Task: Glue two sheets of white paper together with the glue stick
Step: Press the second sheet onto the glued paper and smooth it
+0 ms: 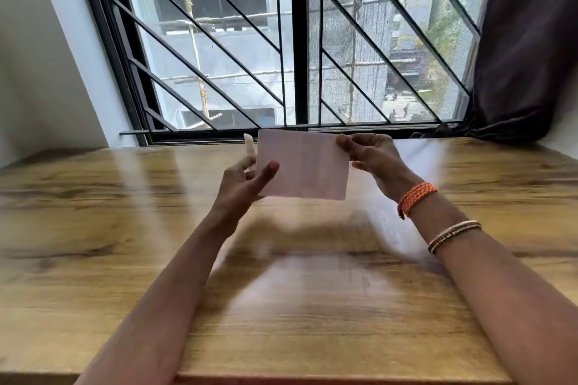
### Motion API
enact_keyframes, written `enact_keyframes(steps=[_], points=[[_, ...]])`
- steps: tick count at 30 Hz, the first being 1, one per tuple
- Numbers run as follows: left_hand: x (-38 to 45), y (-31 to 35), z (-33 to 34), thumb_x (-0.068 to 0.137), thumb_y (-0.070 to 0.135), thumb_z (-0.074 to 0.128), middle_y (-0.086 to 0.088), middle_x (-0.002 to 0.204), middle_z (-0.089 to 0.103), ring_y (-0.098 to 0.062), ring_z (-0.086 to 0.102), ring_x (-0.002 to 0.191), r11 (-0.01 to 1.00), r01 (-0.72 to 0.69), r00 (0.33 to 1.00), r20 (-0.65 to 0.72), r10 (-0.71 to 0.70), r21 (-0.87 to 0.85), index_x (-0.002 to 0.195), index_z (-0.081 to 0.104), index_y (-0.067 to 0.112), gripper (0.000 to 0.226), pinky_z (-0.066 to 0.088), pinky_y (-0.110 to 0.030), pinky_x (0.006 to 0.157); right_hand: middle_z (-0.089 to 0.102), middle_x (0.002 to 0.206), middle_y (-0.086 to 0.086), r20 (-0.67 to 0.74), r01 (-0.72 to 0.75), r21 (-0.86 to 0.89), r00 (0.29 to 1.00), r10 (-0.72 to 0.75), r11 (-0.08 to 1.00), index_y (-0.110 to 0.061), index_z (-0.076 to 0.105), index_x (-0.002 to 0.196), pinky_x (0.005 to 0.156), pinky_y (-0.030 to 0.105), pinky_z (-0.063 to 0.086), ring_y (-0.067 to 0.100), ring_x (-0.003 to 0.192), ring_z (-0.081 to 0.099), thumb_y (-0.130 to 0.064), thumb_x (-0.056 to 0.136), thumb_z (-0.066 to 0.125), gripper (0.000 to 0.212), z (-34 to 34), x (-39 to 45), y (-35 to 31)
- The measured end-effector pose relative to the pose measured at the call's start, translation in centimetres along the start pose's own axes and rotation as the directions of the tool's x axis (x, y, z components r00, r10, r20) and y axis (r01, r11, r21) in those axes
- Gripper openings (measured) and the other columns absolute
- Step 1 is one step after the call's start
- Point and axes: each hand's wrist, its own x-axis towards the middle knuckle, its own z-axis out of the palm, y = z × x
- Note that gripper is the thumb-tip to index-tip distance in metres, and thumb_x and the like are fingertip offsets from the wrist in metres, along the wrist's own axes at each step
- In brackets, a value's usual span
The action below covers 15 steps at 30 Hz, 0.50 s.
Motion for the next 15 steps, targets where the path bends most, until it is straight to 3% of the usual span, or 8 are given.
enact_keyframes(steps=[2, 4, 7, 9, 15], points=[[-0.1, -0.4, 0.6, 0.079, 0.012, 0.07, -0.002, 0.071, 0.072, -0.009, 0.068, 0.062, 0.999, 0.024, 1.0, -0.014, -0.025, -0.042, 0.098, 0.067, -0.002, 0.023, 0.057, -0.025, 0.065, 0.069, 0.072, -0.009, -0.046, -0.037, 0.132, 0.998, 0.044, 0.991, -0.021, 0.068, 0.07, 0.075, 0.03, 0.045, 0.008, 0.071, 0.062, -0.029, 0.081, 0.071, 0.014, 0.6, -0.1, 0.0], [-0.1, -0.4, 1.0, 0.078, 0.007, 0.07, 0.002, 0.061, 0.072, -0.009, 0.068, 0.056, 0.995, -0.003, 0.996, -0.085, -0.006, -0.104, 0.084, 0.069, 0.0, 0.009, 0.056, -0.018, 0.06, 0.071, 0.087, -0.003, 0.018, -0.101, 0.243, 0.995, 0.1, 0.965, -0.02, 0.069, 0.085, 0.076, 0.03, 0.05, 0.015, 0.082, 0.065, -0.029, 0.083, 0.069, 0.009, 1.3, -0.5, 0.1], [-0.1, -0.4, 1.1, 0.078, 0.007, 0.071, 0.004, 0.062, 0.073, -0.011, 0.07, 0.059, 0.985, -0.014, 0.991, -0.132, -0.009, -0.172, 0.078, 0.069, 0.008, 0.002, 0.056, -0.018, 0.061, 0.073, 0.1, 0.001, 0.142, -0.152, 0.161, 0.981, 0.129, 0.975, -0.016, 0.069, 0.104, 0.074, 0.026, 0.056, 0.016, 0.091, 0.069, -0.025, 0.079, 0.072, 0.027, 2.3, -1.2, 0.5], [-0.1, -0.5, 1.0, 0.078, 0.007, 0.071, 0.004, 0.062, 0.073, -0.011, 0.071, 0.061, 0.981, 0.005, 0.99, -0.137, -0.032, -0.196, 0.079, 0.069, 0.007, 0.003, 0.056, -0.017, 0.061, 0.073, 0.097, 0.001, 0.143, -0.145, 0.101, 0.981, 0.13, 0.984, -0.015, 0.069, 0.101, 0.065, 0.02, 0.055, 0.014, 0.087, 0.069, -0.018, 0.077, 0.075, 0.026, 2.7, -1.3, 0.7], [0.0, -0.5, 0.9, 0.08, 0.012, 0.07, -0.007, 0.075, 0.07, -0.013, 0.07, 0.058, 0.98, 0.114, 0.979, -0.148, -0.139, -0.166, 0.086, 0.066, 0.009, 0.008, 0.057, -0.021, 0.055, 0.073, 0.088, 0.004, 0.001, -0.11, -0.013, 0.994, 0.11, 0.994, -0.007, 0.071, 0.09, 0.057, 0.021, 0.057, 0.011, 0.072, 0.071, -0.007, 0.072, 0.079, 0.02, 1.9, -1.0, 0.5]])
